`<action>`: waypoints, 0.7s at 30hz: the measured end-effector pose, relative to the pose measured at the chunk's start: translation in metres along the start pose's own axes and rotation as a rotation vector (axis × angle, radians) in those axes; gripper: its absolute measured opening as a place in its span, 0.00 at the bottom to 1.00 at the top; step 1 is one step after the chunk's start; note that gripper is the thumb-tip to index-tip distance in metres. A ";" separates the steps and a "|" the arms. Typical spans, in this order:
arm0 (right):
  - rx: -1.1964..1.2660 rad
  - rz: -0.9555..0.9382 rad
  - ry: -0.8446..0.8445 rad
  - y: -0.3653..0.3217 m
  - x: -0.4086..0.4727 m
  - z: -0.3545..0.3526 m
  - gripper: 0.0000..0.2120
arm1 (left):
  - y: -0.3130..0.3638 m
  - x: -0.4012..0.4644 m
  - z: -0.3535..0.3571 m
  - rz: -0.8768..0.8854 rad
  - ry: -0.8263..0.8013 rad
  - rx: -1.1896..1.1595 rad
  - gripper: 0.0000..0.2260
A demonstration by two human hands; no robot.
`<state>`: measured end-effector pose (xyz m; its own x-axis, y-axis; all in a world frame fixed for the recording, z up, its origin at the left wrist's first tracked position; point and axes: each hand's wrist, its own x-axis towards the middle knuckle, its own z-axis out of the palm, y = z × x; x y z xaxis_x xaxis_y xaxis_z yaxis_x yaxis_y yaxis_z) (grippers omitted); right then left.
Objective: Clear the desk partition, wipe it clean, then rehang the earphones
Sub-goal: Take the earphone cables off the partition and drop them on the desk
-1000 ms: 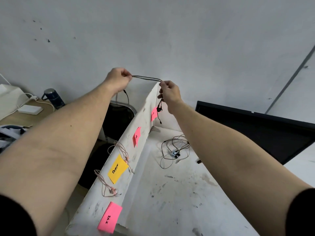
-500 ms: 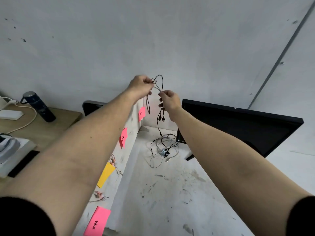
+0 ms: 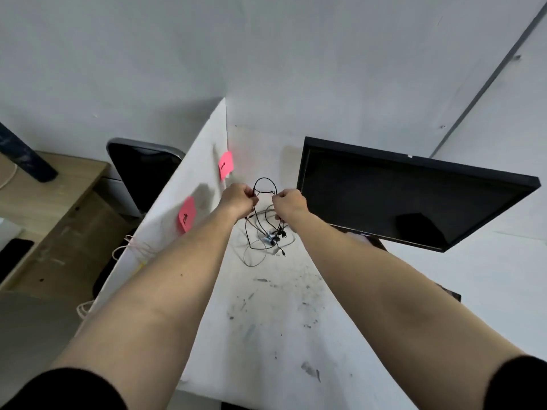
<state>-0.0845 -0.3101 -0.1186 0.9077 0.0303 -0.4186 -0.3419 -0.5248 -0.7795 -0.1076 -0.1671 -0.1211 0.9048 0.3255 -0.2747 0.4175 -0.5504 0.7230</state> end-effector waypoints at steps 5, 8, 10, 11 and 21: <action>-0.111 0.098 0.007 0.026 0.015 0.011 0.13 | -0.026 0.011 0.032 0.011 -0.032 0.102 0.04; -0.139 0.114 -0.013 0.037 0.021 0.017 0.14 | -0.032 0.013 0.044 -0.049 -0.068 0.145 0.07; -0.168 0.115 -0.035 0.041 0.024 0.020 0.15 | -0.035 0.015 0.050 -0.077 -0.108 0.192 0.08; -0.184 0.112 -0.048 0.042 0.025 0.020 0.15 | -0.035 0.015 0.051 -0.081 -0.116 0.217 0.08; -0.151 0.054 -0.086 0.031 0.012 0.008 0.29 | -0.009 -0.001 0.026 -0.146 -0.094 0.211 0.28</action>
<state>-0.0860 -0.3195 -0.1514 0.8627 0.0680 -0.5010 -0.3429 -0.6495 -0.6786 -0.1098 -0.1827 -0.1440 0.8335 0.3459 -0.4309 0.5435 -0.6540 0.5262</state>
